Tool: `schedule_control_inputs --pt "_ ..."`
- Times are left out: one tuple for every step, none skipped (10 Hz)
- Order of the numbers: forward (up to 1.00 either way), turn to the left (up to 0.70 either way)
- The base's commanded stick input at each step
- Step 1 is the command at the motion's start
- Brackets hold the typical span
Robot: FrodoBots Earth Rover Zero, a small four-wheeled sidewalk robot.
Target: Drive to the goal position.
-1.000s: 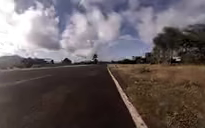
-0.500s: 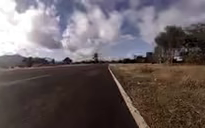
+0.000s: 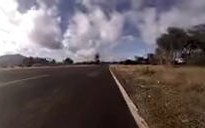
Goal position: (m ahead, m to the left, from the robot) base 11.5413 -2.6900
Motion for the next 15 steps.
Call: schedule_control_inputs --pt "0.50 -0.17" --pt "0.50 -0.40" --pt "0.50 -0.50" --pt "0.50 -0.50" --pt "0.50 0.00" --pt "0.50 0.00" --pt "0.50 0.00" --pt "0.50 0.00" --pt "0.50 0.00" --pt "0.50 0.00" --pt "0.50 0.00" --pt "0.50 0.00" --pt "0.50 0.00" --pt "0.50 0.00" --pt "0.50 0.00"
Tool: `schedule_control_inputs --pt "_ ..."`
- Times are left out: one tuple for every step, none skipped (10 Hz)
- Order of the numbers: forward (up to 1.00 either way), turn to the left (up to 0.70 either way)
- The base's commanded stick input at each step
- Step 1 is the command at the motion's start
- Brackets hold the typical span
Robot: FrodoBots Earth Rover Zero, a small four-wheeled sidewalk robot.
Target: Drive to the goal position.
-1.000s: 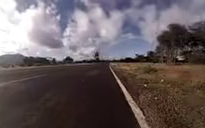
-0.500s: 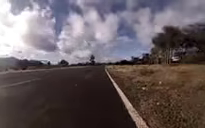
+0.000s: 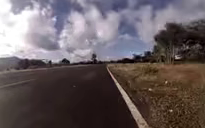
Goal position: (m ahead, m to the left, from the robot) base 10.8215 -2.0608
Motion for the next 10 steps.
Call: schedule_control_inputs --pt "0.50 0.00" --pt "0.50 0.00" --pt "0.50 0.00" --pt "0.50 0.00" --pt "0.50 0.00" --pt "0.50 0.00" --pt "0.50 0.00" --pt "0.50 0.00" --pt "0.50 0.00" --pt "0.50 -0.02"
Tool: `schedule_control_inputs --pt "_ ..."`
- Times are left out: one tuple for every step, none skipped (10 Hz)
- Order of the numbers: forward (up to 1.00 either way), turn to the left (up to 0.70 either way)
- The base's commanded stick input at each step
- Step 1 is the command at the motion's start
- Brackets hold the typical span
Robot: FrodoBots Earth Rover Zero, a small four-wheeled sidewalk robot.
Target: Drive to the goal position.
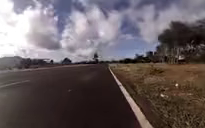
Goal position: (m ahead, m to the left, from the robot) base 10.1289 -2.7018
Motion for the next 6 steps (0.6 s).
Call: schedule_control_inputs --pt "0.50 -0.27" --pt "0.50 -0.50" --pt "0.50 -0.50" --pt "0.50 0.00" --pt "0.50 0.00" --pt "0.50 0.00"
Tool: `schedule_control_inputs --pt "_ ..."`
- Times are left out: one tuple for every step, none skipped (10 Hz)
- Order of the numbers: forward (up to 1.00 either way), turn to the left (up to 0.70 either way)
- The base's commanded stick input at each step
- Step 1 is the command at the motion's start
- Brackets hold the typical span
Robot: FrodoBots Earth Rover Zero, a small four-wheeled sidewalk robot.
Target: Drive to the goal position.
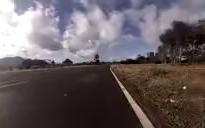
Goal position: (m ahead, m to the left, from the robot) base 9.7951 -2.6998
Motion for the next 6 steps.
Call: schedule_control_inputs --pt "0.50 0.00" --pt "0.50 0.00" --pt "0.50 0.00" --pt "0.50 0.00" --pt "0.50 0.00" --pt "0.50 0.00"
